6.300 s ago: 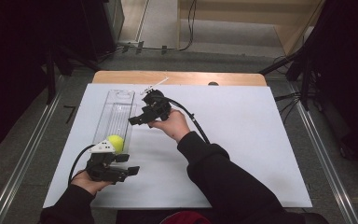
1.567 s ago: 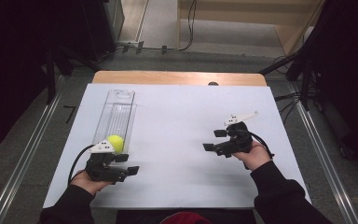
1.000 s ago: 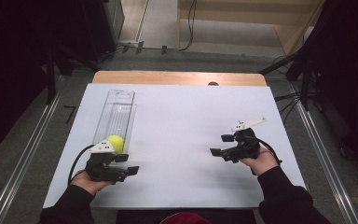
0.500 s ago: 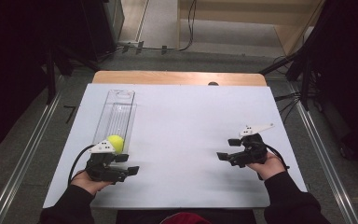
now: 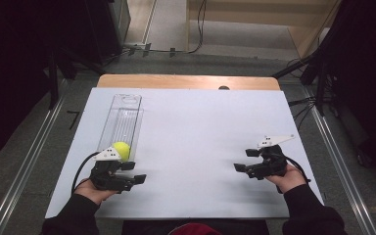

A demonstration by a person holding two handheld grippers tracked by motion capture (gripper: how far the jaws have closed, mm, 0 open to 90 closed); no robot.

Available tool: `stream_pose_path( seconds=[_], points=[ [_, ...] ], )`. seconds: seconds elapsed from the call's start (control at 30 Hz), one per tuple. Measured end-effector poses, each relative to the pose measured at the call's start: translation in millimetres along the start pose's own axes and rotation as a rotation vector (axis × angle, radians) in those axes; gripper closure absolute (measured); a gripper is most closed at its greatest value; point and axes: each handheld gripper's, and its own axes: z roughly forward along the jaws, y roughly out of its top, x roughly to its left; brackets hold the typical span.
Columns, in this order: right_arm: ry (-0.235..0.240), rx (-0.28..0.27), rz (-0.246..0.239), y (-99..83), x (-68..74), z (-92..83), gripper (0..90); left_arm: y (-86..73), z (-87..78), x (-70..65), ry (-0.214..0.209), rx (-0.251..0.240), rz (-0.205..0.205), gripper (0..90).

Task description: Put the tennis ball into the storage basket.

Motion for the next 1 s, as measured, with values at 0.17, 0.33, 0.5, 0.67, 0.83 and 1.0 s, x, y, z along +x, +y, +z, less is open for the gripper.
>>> stream_pose_path(
  seconds=[0.17, 0.33, 0.5, 0.67, 0.83, 1.0],
  points=[
    [-0.008, -0.008, 0.005, -5.0, -2.3, -3.6, 18.4, -0.2, 0.0, 0.1, 0.001, -0.001, -0.001, 29.6],
    [-0.007, 0.015, 0.011, -9.3, -3.1, -3.2, 18.4, 0.0, 0.1, 0.0, 0.000, 0.001, -0.001, 29.6],
    [0.007, 0.022, -0.003, -8.6, -1.4, -0.8, 18.4, 0.3, 0.0, -0.1, 0.002, 0.003, -0.001, 29.6],
    [0.005, 0.019, 0.000, -8.8, -2.3, -1.4, 18.4, 0.2, 0.2, -0.3, -0.001, 0.002, 0.000, 29.6],
    [0.006, 0.019, 0.002, -8.7, -2.5, -1.8, 18.4, 0.2, -0.2, -0.1, -0.001, 0.000, 0.000, 29.6],
    [0.006, 0.019, 0.002, -8.8, -2.4, -1.8, 18.4, 0.2, -0.2, -0.1, -0.001, 0.001, 0.000, 29.6]
  ],
)
